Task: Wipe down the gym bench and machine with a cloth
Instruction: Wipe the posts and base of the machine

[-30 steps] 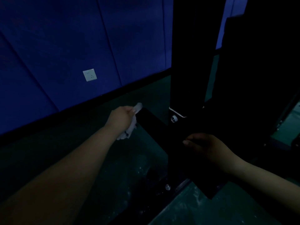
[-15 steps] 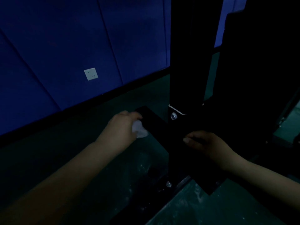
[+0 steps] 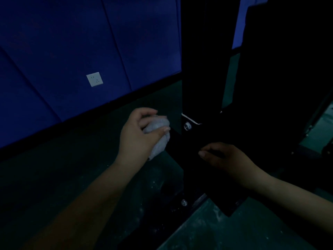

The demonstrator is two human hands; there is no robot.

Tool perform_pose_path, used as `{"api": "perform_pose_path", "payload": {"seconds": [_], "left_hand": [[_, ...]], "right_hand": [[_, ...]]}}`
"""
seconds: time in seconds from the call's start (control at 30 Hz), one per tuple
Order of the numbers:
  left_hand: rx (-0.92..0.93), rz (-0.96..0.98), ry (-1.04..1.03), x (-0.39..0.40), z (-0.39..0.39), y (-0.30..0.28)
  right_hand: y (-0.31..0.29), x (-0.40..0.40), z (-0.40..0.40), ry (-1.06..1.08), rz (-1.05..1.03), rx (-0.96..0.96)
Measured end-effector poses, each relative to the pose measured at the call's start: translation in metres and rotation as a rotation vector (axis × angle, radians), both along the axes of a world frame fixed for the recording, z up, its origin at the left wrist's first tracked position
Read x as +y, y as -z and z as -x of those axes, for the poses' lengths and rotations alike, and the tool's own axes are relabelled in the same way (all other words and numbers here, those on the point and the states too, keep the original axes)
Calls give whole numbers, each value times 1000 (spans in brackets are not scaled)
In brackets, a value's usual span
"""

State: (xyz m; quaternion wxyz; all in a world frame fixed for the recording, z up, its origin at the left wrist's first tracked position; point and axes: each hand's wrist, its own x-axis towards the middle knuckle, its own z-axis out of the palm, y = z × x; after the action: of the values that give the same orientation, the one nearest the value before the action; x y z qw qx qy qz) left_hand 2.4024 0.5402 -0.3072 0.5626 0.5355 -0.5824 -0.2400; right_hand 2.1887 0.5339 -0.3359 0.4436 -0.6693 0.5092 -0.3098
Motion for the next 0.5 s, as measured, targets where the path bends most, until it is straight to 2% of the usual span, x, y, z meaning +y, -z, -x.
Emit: {"api": "perform_pose_path", "payload": {"seconds": [0.13, 0.23, 0.33, 0.4, 0.5], "left_hand": [[63, -12, 79, -13, 10, 22], [-112, 48, 22, -18, 14, 39], [-405, 97, -56, -17, 9, 46], [-580, 49, -41, -16, 2, 45], [-628, -83, 84, -12, -6, 36]], "right_hand": [[0, 0, 0, -11, -20, -20], [-1, 0, 1, -20, -20, -11], [1, -1, 1, -10, -10, -1], [2, -1, 1, -9, -17, -9], [2, -2, 2, -24, -39, -38]]}}
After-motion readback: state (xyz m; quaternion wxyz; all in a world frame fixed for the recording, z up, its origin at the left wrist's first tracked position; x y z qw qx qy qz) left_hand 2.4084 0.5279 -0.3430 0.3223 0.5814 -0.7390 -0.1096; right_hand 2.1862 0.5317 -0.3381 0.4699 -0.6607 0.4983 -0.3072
